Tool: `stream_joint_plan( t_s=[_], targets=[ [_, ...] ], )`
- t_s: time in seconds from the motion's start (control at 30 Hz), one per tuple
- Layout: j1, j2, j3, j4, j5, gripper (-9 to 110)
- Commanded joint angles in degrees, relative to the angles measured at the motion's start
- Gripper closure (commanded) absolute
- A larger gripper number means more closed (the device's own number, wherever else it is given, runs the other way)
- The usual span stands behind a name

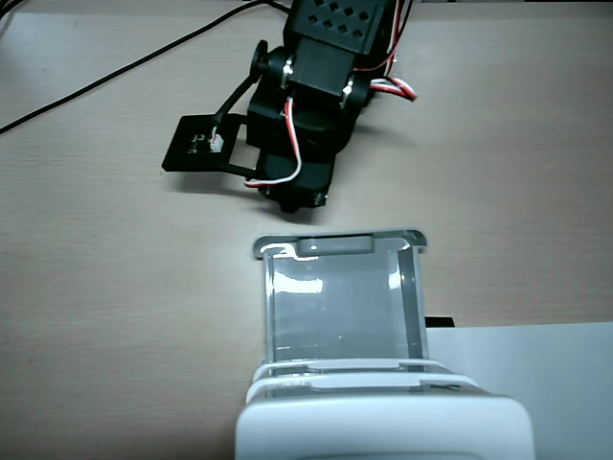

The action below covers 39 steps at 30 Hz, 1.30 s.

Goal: Close drawer.

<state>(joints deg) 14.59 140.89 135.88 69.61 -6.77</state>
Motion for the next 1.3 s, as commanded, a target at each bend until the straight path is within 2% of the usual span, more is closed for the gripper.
stream_joint_plan(
  t_s=[0.0, 1.27],
  targets=[
    [0.5, 0.0, 0.6, -0.6, 0.5, 101],
    [-0.3, -0.1, 2.0, -1.8, 0.5, 101]
  ],
)
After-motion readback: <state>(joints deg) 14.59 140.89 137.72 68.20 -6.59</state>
